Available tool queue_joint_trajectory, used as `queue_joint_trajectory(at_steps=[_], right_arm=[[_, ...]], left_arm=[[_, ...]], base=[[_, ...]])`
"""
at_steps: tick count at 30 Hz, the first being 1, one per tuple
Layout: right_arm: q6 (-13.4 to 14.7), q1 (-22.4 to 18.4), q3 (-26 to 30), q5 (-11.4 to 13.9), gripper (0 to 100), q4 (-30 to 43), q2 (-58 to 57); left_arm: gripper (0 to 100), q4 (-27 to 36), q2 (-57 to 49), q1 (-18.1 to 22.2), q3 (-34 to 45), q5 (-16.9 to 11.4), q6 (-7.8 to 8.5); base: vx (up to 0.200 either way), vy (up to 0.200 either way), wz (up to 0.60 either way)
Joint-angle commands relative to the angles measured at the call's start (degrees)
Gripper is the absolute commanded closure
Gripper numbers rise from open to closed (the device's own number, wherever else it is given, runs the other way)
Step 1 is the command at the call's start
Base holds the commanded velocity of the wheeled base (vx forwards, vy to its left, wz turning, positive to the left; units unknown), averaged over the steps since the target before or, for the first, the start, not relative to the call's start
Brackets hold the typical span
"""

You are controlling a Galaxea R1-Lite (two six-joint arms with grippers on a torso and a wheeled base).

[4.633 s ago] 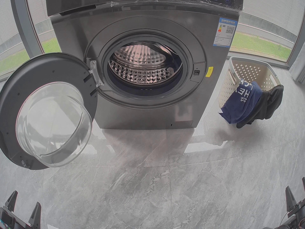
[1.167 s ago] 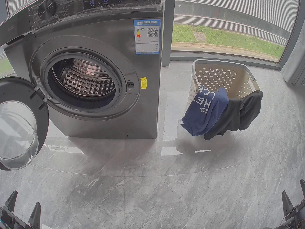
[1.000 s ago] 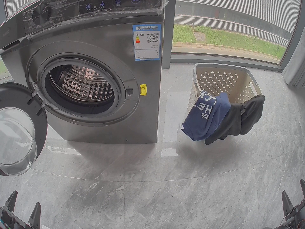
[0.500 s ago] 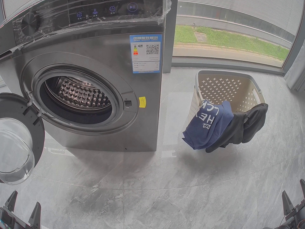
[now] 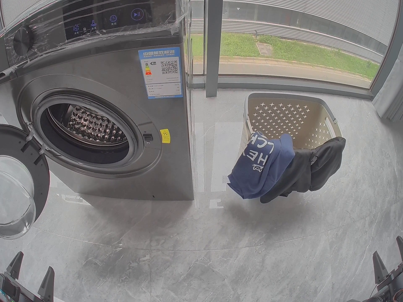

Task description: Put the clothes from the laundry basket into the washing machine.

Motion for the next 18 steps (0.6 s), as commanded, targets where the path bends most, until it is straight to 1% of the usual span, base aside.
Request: queue_joint_trajectory(at_steps=[1, 2, 14, 18], right_arm=[[0.05, 0.02, 1.01, 0.00, 0, -0.01, -0.90], [-0.04, 0.02, 1.01, 0.00, 0, -0.01, -0.90], [-0.04, 0.02, 1.01, 0.00, 0, -0.01, -0.90], [-0.04, 0.02, 1.01, 0.00, 0, -0.01, -0.90]], left_arm=[[0, -0.01, -0.48, -0.02, 0.66, 0.03, -0.06], [0, -0.01, -0.48, -0.02, 0.66, 0.03, -0.06], [0, -0.01, -0.48, -0.11, 0.75, 0.03, -0.14], [0, -0.01, -0.48, -0.02, 0.66, 0.03, -0.14]], base=[[0.000, 0.000, 0.00], [0.000, 0.000, 0.00], [0.000, -0.200, 0.00], [0.000, 0.000, 0.00]])
